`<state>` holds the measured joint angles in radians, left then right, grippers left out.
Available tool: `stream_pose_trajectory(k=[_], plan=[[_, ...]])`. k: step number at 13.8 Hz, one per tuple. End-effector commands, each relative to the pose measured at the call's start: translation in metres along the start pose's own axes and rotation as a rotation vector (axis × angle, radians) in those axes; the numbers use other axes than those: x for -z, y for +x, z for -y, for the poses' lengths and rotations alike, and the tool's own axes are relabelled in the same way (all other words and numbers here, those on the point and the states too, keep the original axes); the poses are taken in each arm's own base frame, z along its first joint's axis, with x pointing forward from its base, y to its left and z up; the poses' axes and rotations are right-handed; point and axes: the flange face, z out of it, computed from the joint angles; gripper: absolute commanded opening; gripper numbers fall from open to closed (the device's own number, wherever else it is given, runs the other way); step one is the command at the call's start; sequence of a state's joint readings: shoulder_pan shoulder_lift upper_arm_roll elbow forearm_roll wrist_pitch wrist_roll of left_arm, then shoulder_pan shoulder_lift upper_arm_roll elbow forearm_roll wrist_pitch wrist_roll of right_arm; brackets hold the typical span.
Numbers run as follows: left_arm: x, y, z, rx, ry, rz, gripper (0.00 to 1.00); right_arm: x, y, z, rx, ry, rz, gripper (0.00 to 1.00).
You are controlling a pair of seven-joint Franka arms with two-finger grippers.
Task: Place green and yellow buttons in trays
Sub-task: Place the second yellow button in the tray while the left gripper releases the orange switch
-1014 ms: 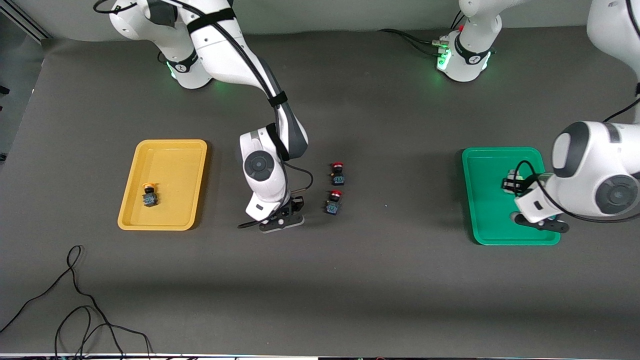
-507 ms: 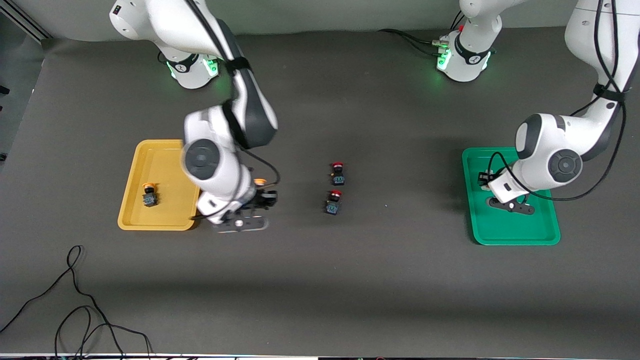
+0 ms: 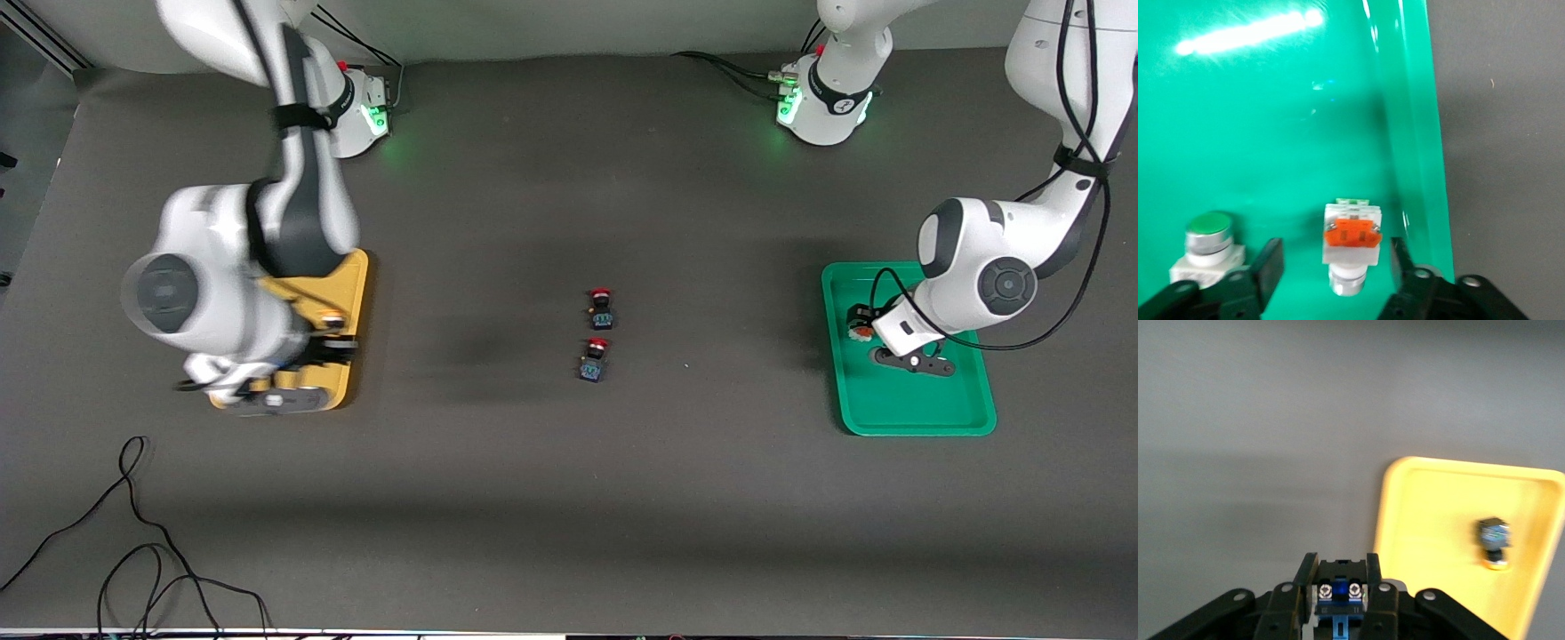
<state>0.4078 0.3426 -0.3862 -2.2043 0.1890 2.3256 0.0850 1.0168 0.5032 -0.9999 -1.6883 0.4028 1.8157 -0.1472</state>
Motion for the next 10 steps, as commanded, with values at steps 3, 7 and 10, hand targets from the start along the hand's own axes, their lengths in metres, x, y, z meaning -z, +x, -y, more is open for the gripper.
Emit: stream_pose_trajectory(k=[3,7,10], plan=[[0.201,0.016,-0.002,0.030,0.072,0.076,1.00,-0.078,-0.040,-0.087,0.073,0.022,-0.065,0.30],[0.337,-0.002,-0.015,0.098,0.019,0.073,1.00,-0.163,-0.064,-0.088,0.064,0.043,-0.134,0.30],[0.352,-0.014,-0.042,0.140,0.035,0.097,1.00,-0.191,-0.065,-0.084,0.061,0.035,-0.116,0.30]])
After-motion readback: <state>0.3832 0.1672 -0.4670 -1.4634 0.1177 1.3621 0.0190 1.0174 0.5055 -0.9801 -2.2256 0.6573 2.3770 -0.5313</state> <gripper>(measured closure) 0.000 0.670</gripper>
